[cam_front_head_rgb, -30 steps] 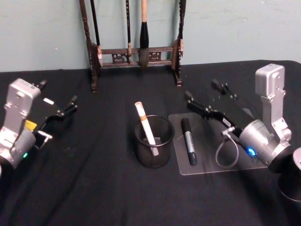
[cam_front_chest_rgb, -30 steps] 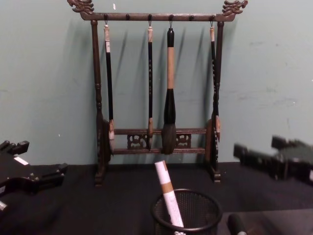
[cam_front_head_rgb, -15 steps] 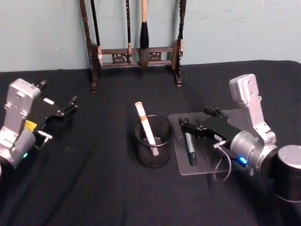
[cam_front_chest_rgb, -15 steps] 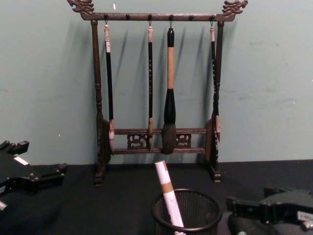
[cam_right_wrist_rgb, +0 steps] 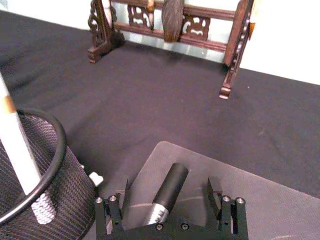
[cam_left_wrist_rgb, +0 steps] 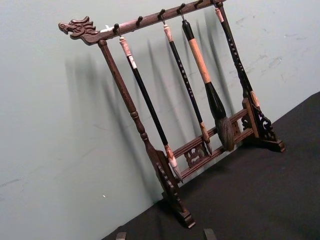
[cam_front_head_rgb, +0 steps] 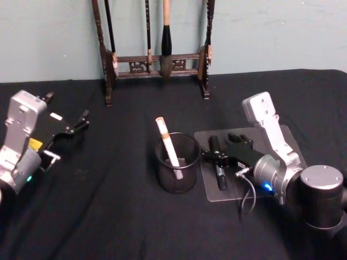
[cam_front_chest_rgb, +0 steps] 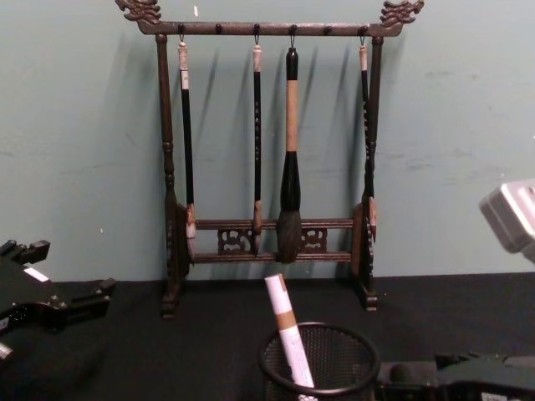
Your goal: Pick up the water-based marker from the table and place it into the pen holder.
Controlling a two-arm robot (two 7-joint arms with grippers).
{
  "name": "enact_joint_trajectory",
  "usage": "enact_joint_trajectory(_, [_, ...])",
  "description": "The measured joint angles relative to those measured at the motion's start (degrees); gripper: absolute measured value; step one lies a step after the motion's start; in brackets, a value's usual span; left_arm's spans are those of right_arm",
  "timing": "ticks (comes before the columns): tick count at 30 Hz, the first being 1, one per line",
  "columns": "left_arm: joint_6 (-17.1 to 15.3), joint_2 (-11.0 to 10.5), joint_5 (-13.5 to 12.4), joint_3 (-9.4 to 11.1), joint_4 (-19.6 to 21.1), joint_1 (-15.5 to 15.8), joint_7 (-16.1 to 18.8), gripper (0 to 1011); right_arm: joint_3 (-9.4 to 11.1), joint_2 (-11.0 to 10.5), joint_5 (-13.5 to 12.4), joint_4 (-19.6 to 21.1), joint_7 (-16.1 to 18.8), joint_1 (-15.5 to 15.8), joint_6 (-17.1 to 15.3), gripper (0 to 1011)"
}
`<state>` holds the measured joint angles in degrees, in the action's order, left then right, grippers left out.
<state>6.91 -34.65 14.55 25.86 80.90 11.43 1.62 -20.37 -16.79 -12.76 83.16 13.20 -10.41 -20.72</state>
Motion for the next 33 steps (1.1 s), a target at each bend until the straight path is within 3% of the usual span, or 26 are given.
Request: enact_joint_trajectory(33, [0.0,0.0,0.0,0.0,0.0,0.0,0.0,1001,1.99,2.37,3.03,-1.15,1.67,0.58,-1.29,1002])
